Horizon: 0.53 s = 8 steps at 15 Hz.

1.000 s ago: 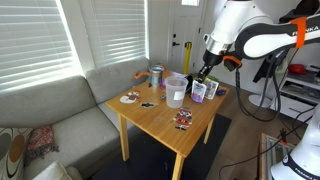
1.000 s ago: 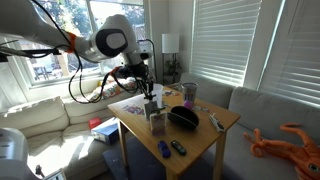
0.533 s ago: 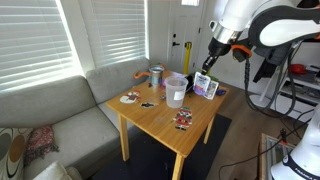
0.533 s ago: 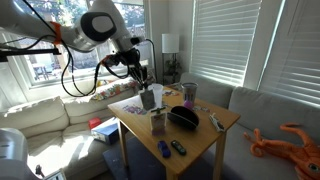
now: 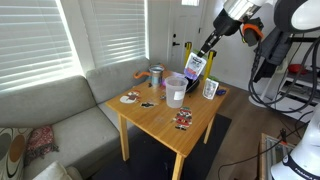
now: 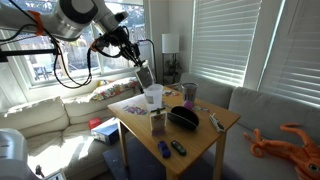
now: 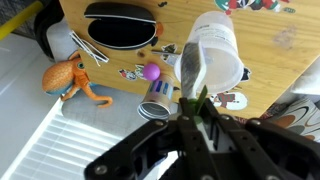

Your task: Pick up the two pouch sachet and put them in the frost cold cup one at a time

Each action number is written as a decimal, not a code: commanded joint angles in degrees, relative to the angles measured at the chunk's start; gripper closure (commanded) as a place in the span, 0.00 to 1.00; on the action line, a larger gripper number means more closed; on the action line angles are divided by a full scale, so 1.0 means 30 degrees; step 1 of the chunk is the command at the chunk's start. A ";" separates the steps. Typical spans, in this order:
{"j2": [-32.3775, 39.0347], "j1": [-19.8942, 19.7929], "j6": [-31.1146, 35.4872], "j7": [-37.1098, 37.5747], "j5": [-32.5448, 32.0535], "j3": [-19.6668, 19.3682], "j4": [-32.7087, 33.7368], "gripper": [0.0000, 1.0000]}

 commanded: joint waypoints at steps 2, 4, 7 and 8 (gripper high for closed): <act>0.0068 -0.0034 0.0013 -0.0018 0.0027 0.0057 0.0043 0.84; 0.0088 -0.0033 0.0016 -0.0017 0.0026 0.0056 0.0043 0.84; 0.0090 -0.0033 0.0016 -0.0017 0.0026 0.0056 0.0043 0.96; 0.0159 -0.0174 0.0739 0.0436 -0.0039 0.0094 0.0037 0.96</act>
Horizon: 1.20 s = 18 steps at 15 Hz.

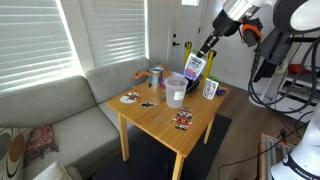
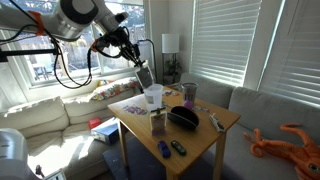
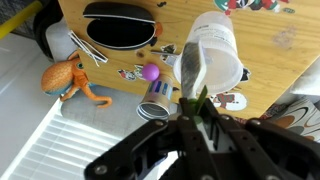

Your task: Pick up the two pouch sachet and put them in the frost cold cup one at a time

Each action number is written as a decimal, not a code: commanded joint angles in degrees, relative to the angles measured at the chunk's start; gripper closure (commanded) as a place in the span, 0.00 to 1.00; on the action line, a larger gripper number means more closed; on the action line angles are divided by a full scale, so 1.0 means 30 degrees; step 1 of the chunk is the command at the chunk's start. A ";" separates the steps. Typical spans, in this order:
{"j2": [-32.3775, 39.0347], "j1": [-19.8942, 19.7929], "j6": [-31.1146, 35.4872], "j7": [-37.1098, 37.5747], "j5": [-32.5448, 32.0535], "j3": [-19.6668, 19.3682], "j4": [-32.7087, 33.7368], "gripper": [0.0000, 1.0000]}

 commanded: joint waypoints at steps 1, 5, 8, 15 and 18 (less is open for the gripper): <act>0.0244 -0.0177 0.1202 0.0625 0.0071 0.0002 0.0186 0.96; 0.0915 -0.0138 0.2122 0.0926 0.0604 0.0014 0.0623 0.96; 0.1416 0.0000 0.1912 0.0878 0.0970 0.0036 0.0674 0.96; 0.2517 0.0188 0.2215 0.0759 0.1419 0.0007 0.1164 0.96; 0.2837 0.0300 0.2572 0.0841 0.1574 0.0015 0.1174 0.96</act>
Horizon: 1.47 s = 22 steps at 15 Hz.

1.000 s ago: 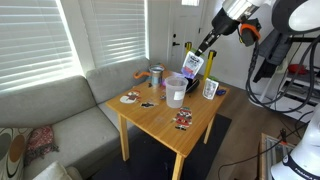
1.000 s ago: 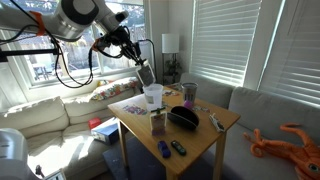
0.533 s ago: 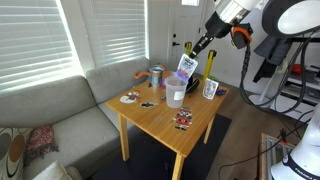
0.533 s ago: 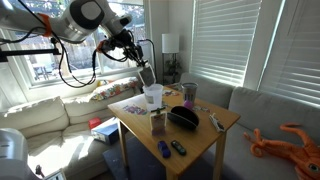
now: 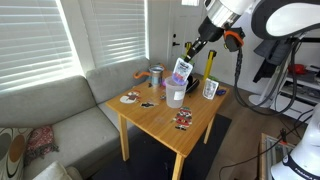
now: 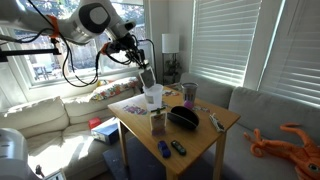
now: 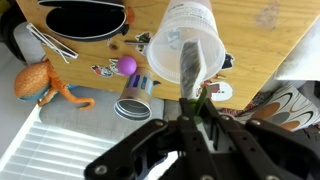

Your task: Pick up the two pouch sachet and put them in the frost cold cup one at a time

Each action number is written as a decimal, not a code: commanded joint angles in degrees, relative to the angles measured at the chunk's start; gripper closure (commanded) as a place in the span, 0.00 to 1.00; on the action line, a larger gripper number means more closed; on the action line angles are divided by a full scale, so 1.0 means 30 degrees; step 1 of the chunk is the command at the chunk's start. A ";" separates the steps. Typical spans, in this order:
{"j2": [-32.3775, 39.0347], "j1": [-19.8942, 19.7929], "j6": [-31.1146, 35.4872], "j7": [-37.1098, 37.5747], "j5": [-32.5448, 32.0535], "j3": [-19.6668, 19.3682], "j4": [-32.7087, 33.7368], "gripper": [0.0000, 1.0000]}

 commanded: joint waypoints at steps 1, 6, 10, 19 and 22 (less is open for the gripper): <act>0.0612 0.0175 0.0524 0.0197 0.0490 0.0027 0.0469 0.96; 0.0947 0.0228 0.0200 0.0084 0.0473 0.0046 0.0386 0.96; 0.1133 0.0326 0.0264 0.0063 0.0634 0.0002 0.0366 0.96; 0.1350 0.0409 -0.0042 -0.0010 0.0911 -0.0038 0.0180 0.96; 0.1575 0.0369 0.0012 -0.0034 0.0880 -0.0097 0.0141 0.96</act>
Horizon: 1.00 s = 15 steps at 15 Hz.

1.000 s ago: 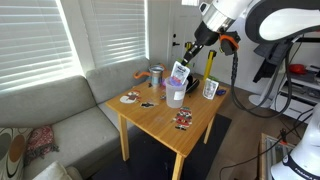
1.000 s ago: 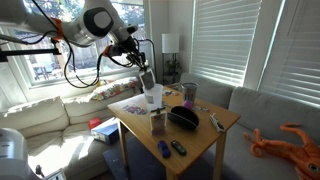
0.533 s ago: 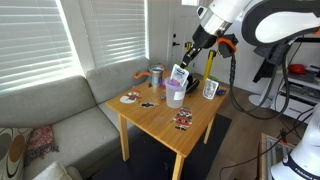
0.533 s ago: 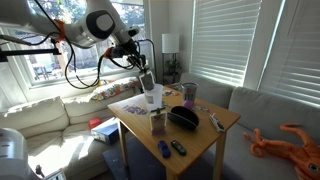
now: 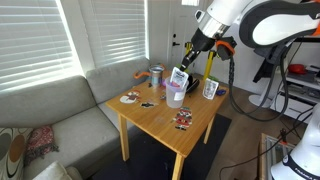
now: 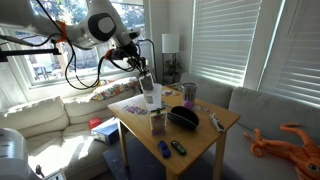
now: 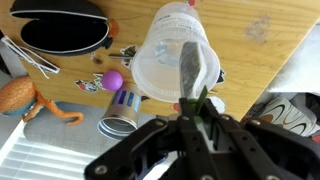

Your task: Pick up the two pouch sachet and put them in the frost cold cup one at a time

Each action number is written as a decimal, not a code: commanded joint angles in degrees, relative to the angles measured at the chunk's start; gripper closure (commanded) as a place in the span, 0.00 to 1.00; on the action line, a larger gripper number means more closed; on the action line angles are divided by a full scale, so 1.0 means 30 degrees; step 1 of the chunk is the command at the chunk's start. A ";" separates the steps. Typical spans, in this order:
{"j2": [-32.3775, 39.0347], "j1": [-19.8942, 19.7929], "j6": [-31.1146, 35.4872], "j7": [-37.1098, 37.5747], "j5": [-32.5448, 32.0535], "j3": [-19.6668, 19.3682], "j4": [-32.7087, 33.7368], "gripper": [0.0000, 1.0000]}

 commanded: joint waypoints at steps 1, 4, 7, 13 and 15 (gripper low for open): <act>0.0351 0.0136 -0.0223 -0.0045 0.0414 -0.0163 0.0177 0.96; 0.0571 0.0174 -0.0243 -0.0113 0.0690 -0.0327 0.0022 0.96; 0.0742 0.0068 -0.0264 0.0047 0.0727 -0.0421 -0.0144 0.96; 0.1019 0.0127 -0.0228 0.0107 0.1234 -0.0673 -0.0202 0.87; 0.1075 0.0106 -0.0219 0.0142 0.1299 -0.0681 -0.0196 0.57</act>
